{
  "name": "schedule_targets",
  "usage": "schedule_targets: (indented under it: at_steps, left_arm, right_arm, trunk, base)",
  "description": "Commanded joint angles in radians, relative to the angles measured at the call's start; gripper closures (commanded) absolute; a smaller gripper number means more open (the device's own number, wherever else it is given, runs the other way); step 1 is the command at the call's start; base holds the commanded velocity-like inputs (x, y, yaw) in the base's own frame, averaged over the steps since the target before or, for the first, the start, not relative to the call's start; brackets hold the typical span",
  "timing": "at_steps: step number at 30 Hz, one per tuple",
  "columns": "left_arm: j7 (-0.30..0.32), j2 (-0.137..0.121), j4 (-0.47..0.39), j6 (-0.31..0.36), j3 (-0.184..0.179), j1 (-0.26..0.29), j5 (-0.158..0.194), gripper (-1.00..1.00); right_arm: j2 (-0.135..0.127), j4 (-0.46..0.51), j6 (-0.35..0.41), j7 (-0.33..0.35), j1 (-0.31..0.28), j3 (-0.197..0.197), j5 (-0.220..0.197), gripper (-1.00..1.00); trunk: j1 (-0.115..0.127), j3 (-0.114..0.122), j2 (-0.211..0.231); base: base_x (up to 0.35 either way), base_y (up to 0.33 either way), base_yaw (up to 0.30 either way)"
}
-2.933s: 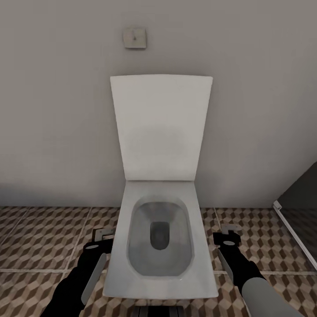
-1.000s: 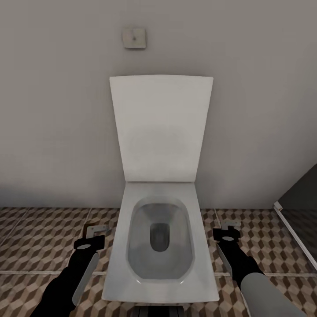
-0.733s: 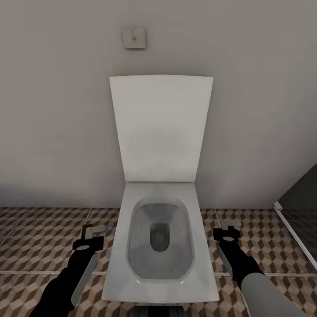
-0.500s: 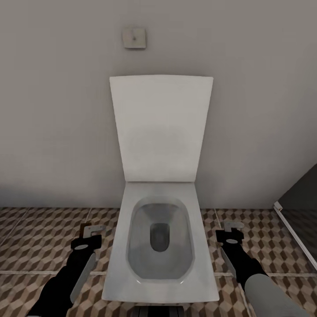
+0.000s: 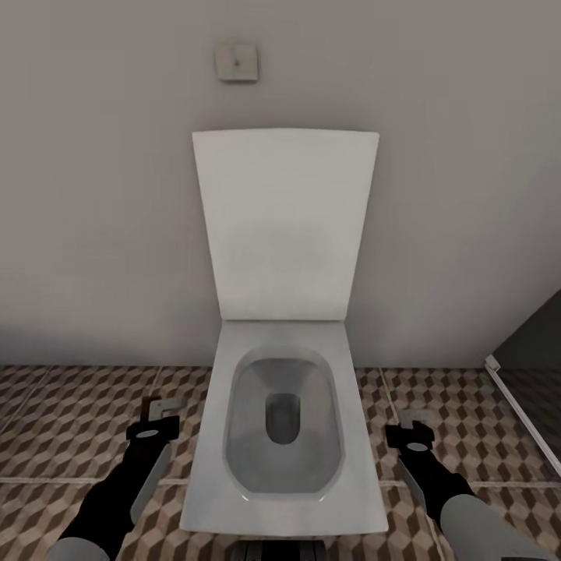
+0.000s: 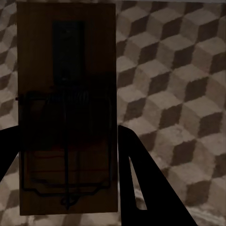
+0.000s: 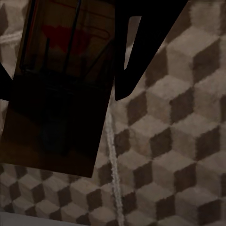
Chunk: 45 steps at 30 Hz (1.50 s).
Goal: Take the four mousetraps from the cabinet in the bathroom and place them on the bathroom floor. Make sure all four end up on the same floor surface, and ensure that at least two of them are either under or directly next to the same bathroom sink.
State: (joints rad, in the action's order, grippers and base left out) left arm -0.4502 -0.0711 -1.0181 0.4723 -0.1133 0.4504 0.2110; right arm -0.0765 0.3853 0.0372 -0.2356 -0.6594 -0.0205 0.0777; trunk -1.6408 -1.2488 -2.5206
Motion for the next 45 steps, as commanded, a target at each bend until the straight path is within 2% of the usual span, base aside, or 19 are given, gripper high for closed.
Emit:
schedule_targets:
  at_steps: [1,9,20,32,37,45]
  left_arm:
    - [-0.009,-0.001,0.000,0.003,-0.005,0.001,0.008,1.00]
    - [-0.009,-0.001,0.001,-0.001,-0.005,0.002,0.008,1.00]
    - [-0.009,0.002,0.001,-0.061,-0.011,0.002,0.008,1.00]
    - [-0.003,0.001,0.015,-0.059,-0.011,0.002,0.011,1.00]
    - [0.034,0.002,0.039,-0.058,-0.011,0.004,0.010,1.00]
    - [0.049,0.000,0.086,-0.059,-0.011,0.022,0.011,1.00]
  right_arm:
    - [0.000,0.000,0.003,0.003,0.000,-0.002,0.007,1.00]
    - [0.001,-0.003,0.000,0.009,0.000,-0.002,0.005,1.00]
    - [0.001,-0.008,-0.005,0.024,0.000,-0.003,0.004,1.00]
    - [0.002,-0.014,-0.005,0.040,0.000,-0.005,-0.001,1.00]
    - [0.002,-0.019,-0.006,0.065,0.000,-0.005,-0.007,1.00]
    - [0.002,-0.043,-0.022,0.072,0.000,-0.007,-0.010,1.00]
  trunk:
    - [0.000,-0.005,-0.001]
    - [-0.004,-0.036,-0.002]
    - [-0.004,-0.036,-0.002]
    - [-0.004,-0.036,-0.002]
    - [-0.004,-0.036,-0.002]
    - [-0.004,-0.036,-0.002]
  base:
    - [0.000,0.000,0.000]
    - [0.000,0.000,0.000]
    - [0.000,0.000,0.000]
    - [0.000,0.000,0.000]
    - [0.000,0.000,0.000]
    - [0.000,0.000,0.000]
